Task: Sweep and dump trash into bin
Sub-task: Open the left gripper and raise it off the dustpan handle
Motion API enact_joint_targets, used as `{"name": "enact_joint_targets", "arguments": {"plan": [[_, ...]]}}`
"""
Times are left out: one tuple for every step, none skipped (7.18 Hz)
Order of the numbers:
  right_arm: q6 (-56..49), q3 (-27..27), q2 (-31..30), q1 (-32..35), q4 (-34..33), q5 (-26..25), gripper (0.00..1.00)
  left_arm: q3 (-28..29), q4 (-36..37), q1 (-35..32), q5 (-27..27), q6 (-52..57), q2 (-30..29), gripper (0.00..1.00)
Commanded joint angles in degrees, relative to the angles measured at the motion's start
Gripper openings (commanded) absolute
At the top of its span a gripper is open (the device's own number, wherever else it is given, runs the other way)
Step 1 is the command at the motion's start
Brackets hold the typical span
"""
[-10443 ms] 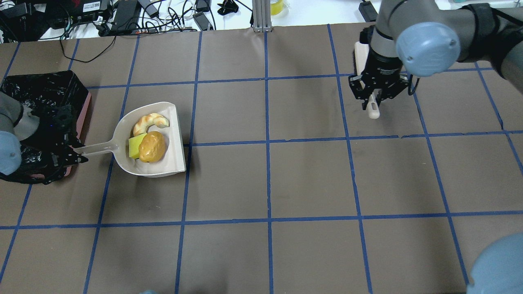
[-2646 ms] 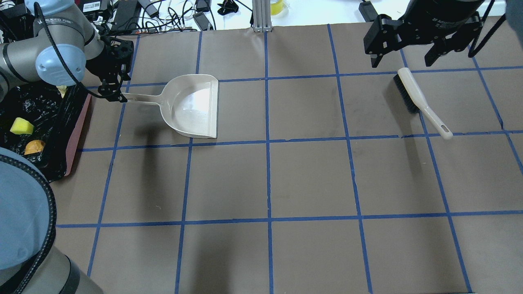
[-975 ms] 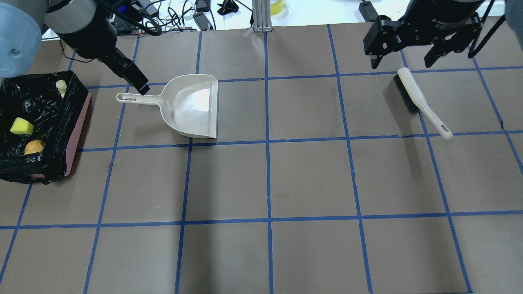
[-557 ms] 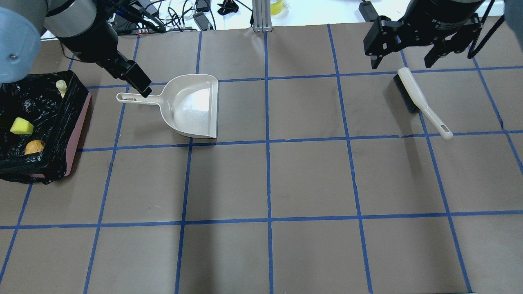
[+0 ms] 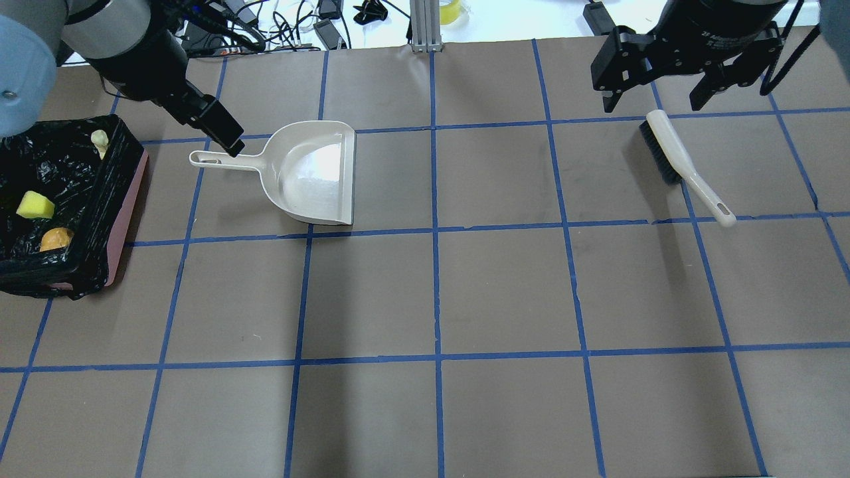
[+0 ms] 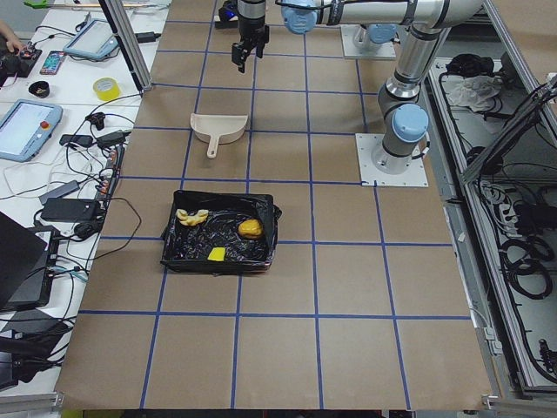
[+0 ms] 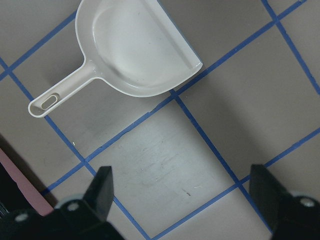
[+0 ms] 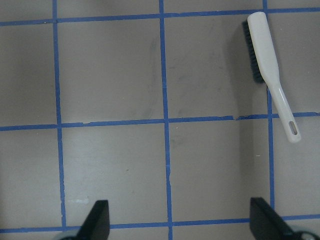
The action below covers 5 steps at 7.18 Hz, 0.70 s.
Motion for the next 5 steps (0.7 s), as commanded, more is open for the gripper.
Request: {"name": "enact_joint_targets", "arguments": {"plan": [[0.03, 0.0, 0.0, 0.0, 0.04, -0.06, 1.0, 0.01, 0.0, 0.0, 0.0, -0.09, 0.1, 0.96], [0.03, 0.0, 0.0, 0.0, 0.04, -0.06, 1.0, 0.01, 0.0, 0.0, 0.0, -0.96, 0.1, 0.96], [-0.06, 0.0, 0.0, 0.0, -0.05, 0.02, 1.0, 0.01, 0.09, -0.17, 0.09, -7.06, -0.16, 0.96], [0.03, 0.0, 0.09, 0.0, -0.4, 0.2, 1.0, 0.01, -0.09, -1.48, 0.09, -10.95, 0.71, 0.97], [0.03, 0.0, 0.18, 0.09, -0.66, 0.2, 1.0, -0.51, -0.35, -5.32, 1.4, -15.52, 1.59, 0.98]]}}
